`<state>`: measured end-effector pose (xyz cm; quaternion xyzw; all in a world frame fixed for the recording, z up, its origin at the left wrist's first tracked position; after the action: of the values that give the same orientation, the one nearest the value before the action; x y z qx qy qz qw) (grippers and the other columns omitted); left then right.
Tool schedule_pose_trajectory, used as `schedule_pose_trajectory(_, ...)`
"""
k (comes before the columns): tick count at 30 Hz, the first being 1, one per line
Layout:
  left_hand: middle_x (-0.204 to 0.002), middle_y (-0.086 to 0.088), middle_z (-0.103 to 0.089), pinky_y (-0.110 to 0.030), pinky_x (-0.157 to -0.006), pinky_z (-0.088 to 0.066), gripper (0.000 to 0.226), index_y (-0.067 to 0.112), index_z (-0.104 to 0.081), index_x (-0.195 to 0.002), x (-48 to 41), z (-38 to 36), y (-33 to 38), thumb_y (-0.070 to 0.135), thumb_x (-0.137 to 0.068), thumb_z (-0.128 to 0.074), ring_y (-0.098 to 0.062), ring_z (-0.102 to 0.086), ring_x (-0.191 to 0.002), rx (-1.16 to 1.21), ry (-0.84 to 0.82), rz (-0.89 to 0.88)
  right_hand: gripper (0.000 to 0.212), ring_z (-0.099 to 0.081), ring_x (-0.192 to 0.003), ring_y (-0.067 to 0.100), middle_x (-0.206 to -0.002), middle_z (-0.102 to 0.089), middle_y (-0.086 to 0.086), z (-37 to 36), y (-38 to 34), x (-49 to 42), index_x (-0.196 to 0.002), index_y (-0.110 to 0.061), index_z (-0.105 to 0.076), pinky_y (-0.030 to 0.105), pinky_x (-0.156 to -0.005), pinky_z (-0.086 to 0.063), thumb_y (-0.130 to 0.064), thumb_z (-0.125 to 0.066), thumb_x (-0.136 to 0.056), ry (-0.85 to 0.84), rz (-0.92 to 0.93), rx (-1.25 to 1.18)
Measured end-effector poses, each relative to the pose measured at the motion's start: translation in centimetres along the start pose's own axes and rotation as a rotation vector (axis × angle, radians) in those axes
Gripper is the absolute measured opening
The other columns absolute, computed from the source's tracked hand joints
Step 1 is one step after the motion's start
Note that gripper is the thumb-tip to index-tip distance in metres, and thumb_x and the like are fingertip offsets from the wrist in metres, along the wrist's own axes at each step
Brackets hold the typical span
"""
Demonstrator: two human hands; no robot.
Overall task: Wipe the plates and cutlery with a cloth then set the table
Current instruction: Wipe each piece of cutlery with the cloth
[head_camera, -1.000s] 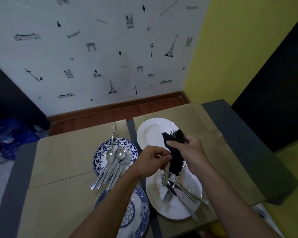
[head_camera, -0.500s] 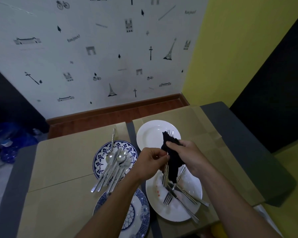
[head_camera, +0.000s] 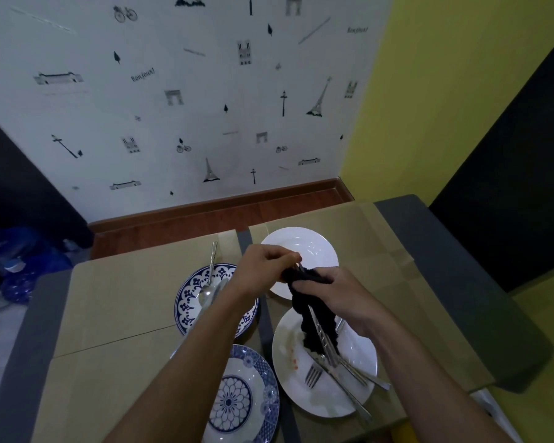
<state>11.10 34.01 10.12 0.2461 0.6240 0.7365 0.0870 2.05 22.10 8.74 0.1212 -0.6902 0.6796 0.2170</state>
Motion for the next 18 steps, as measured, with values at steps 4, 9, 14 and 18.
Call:
schedule_pose_trajectory(4, -0.078, -0.015, -0.072, -0.019, -0.062, -0.056, 0.014, -0.002, -0.077, -0.091, 0.2, 0.8, 0.2, 0.010, -0.092, -0.070, -0.010, -0.065, -0.061, -0.005, 0.044, -0.012, 0.021, -0.071, -0.075, 0.029, -0.086, -0.073, 0.019, -0.3, -0.1, 0.3, -0.107, 0.003, -0.074, 0.036, -0.064, -0.061, -0.013, -0.074, -0.093, -0.052, -0.023, -0.010)
schedule_pose_trajectory(9, -0.076, -0.011, -0.073, -0.023, -0.063, -0.057, 0.013, 0.011, -0.077, -0.086, 0.3, 4.0, -0.4, 0.015, -0.094, -0.069, -0.011, -0.064, -0.062, 0.011, 0.283, -0.046, 0.012, -0.074, -0.082, 0.023, -0.092, -0.078, 0.014, 0.3, 0.1, 1.1, -0.100, -0.006, -0.078, 0.030, -0.076, -0.060, -0.015, -0.075, -0.093, -0.129, -0.049, 0.130)
schedule_pose_trajectory(14, -0.070, -0.005, -0.072, -0.022, -0.062, -0.057, 0.013, 0.016, -0.076, -0.085, 1.1, 5.6, -1.1, 0.015, -0.095, -0.067, -0.010, -0.064, -0.060, 0.049, 0.423, -0.043, 0.015, -0.075, -0.083, 0.027, -0.097, -0.079, 0.018, 1.6, 0.5, 1.2, -0.102, -0.004, -0.078, 0.032, -0.076, -0.061, -0.012, -0.077, -0.090, -0.073, -0.086, 0.072)
schedule_pose_trajectory(18, -0.072, -0.003, -0.074, -0.019, -0.060, -0.055, 0.011, 0.010, -0.077, -0.093, 1.5, 6.7, -2.4, 0.013, -0.095, -0.066, -0.005, -0.066, -0.059, 0.160, 0.522, 0.002, 0.013, -0.073, -0.074, 0.027, -0.086, -0.077, 0.017, 3.6, 0.1, 1.2, -0.097, -0.003, -0.076, 0.031, -0.064, -0.060, -0.008, -0.080, -0.086, 0.120, -0.051, -0.069)
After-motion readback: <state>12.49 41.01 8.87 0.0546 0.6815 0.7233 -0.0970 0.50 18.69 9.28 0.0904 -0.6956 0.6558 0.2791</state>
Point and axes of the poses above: each hand's wrist, its own x-axis away from the middle knuckle, its own z-axis out of the back of the hand, y = z × x, the point moved 9 cm from there along -x, towards the middle knuckle
